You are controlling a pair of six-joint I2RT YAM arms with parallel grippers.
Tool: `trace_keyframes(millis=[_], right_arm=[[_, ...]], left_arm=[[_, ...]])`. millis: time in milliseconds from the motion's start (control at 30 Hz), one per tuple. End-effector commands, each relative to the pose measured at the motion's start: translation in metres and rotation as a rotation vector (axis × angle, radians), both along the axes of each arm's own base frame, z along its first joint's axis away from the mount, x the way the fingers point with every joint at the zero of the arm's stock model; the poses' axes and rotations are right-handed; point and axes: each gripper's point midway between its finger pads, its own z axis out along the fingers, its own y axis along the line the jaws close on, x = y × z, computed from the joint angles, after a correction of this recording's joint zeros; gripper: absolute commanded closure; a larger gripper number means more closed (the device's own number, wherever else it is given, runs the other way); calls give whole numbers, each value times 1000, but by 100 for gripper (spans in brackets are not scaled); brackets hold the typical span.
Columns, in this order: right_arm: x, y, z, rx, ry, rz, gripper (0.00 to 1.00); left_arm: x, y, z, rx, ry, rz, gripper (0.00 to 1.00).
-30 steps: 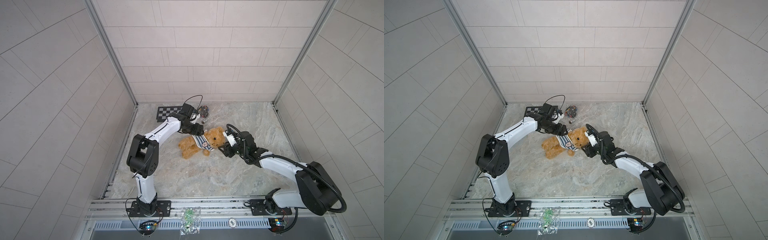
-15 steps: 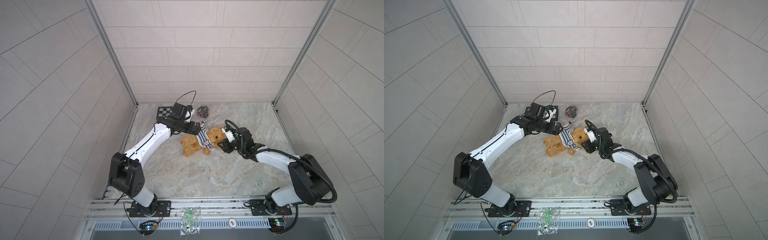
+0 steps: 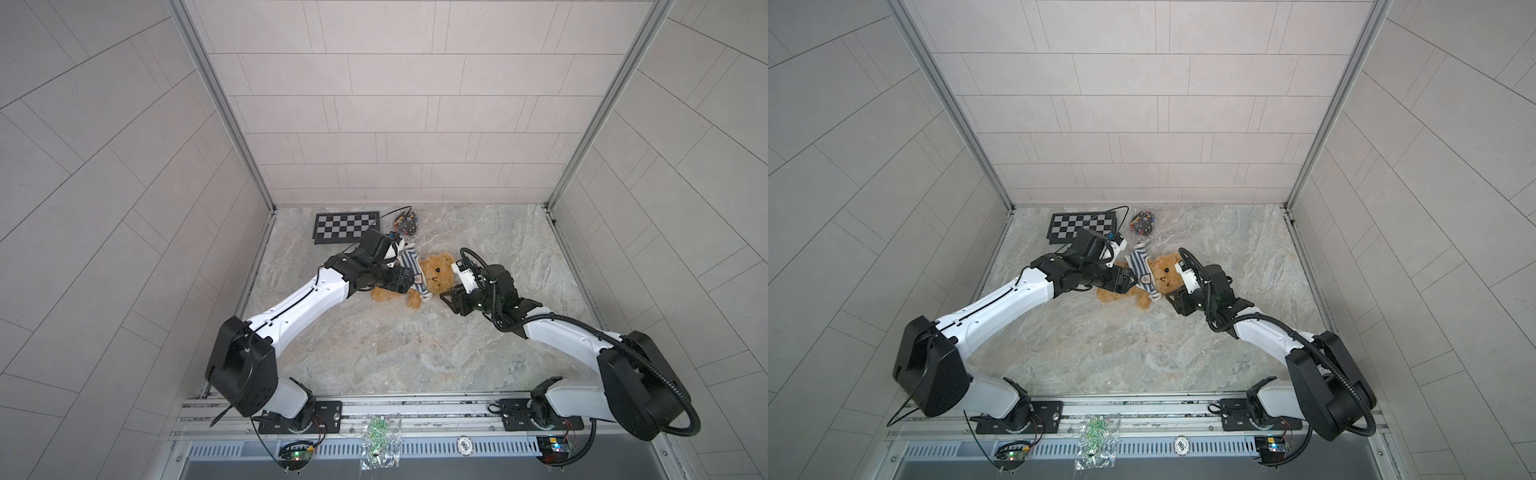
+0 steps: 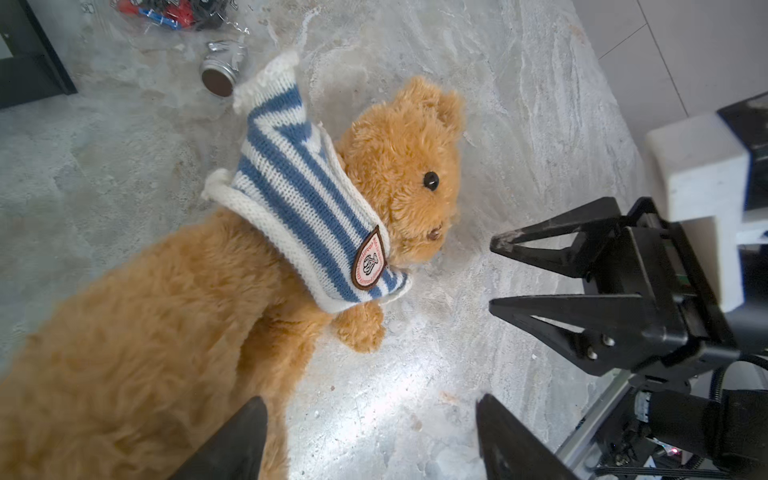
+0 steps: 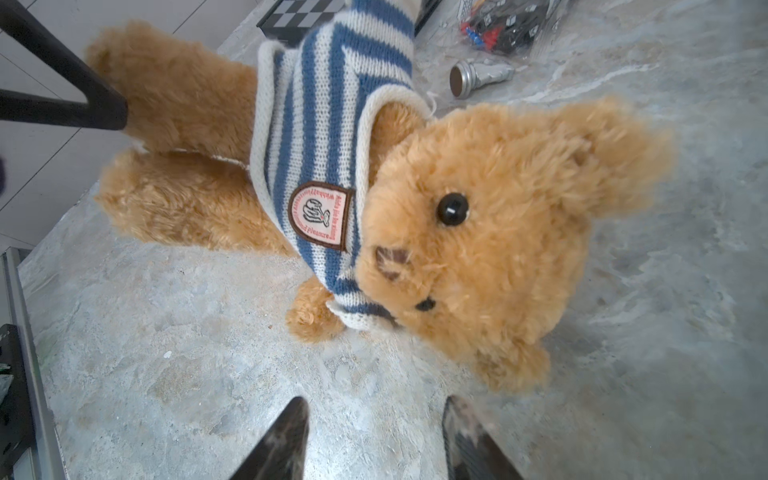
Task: Dress the teddy bear
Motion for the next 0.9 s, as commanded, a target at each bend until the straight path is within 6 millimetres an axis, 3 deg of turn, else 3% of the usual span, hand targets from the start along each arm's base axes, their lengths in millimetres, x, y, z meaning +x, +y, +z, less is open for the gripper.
trace_keyframes(millis=[0, 367, 533, 567, 867], right_arm=[[1, -6, -12, -12, 53, -53, 45], [33, -6, -35, -3, 152, -124, 44], [47, -2, -43, 9, 164, -122, 47], [49, 0, -43, 15, 160, -117, 46], [61, 9, -49, 33, 163, -97, 49]], left_arm=[[16, -10, -1, -13, -11, -8, 25], [61, -9, -28, -17, 22, 50, 34], [71, -7, -37, 10, 43, 58, 37], [80, 4, -38, 13, 43, 88, 38], [99, 9, -63, 65, 64, 118, 42]])
